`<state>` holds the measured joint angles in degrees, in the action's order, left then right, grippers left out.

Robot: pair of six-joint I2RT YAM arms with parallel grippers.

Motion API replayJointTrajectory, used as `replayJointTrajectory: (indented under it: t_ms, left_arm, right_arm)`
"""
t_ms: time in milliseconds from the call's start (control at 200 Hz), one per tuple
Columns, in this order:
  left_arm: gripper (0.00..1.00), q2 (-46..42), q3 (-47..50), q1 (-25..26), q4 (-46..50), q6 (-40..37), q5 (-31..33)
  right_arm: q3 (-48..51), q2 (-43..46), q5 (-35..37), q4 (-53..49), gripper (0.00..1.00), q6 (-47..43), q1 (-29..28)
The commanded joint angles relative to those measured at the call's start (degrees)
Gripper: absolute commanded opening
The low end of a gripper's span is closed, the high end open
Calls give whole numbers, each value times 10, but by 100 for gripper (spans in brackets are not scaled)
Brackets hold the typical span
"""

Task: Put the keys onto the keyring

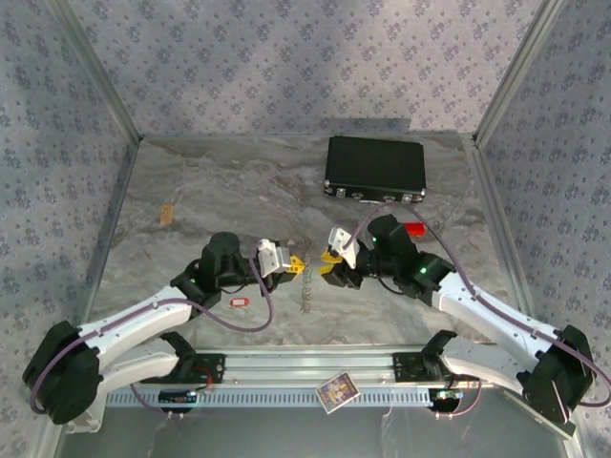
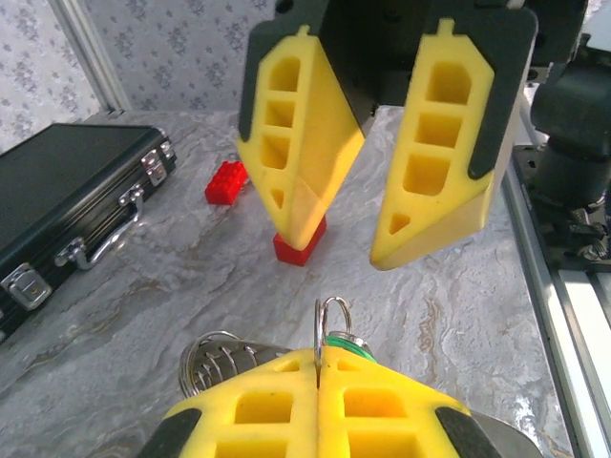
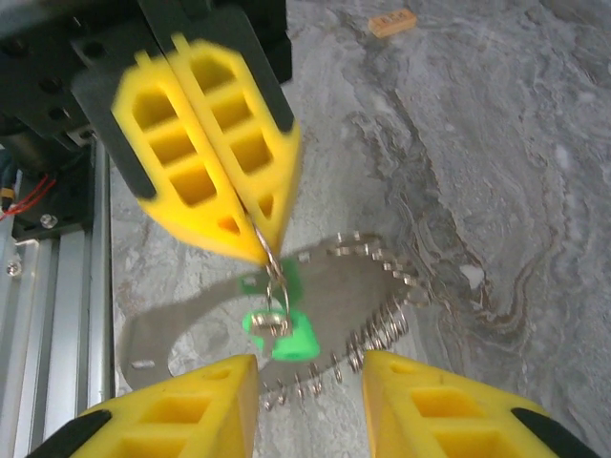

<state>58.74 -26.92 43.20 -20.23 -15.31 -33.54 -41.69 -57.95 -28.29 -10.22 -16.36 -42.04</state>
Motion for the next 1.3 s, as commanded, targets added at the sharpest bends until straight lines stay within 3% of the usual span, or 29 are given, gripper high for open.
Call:
replayJointTrajectory:
  t_ms: [0, 765, 1014, 1149, 1294]
  left_arm:
    - [0, 11, 3, 0, -92, 8, -43]
    - [0, 26, 2, 1, -116, 14, -61]
    - [0, 25, -3, 1, -110, 15, -52]
    - [19, 18, -23, 1, -43, -3, -17]
    - [21, 7, -53, 1, 59, -32, 13]
  right_arm:
    - [6, -2, -57, 63, 32, -10, 5]
    - [12, -26, -78, 77, 18, -16, 8]
    - [-4, -35, -92, 68, 2, -18, 8]
    - [-27, -36, -91, 27, 0, -35, 8]
    - [-62, -39, -69, -44, 0, -69, 7]
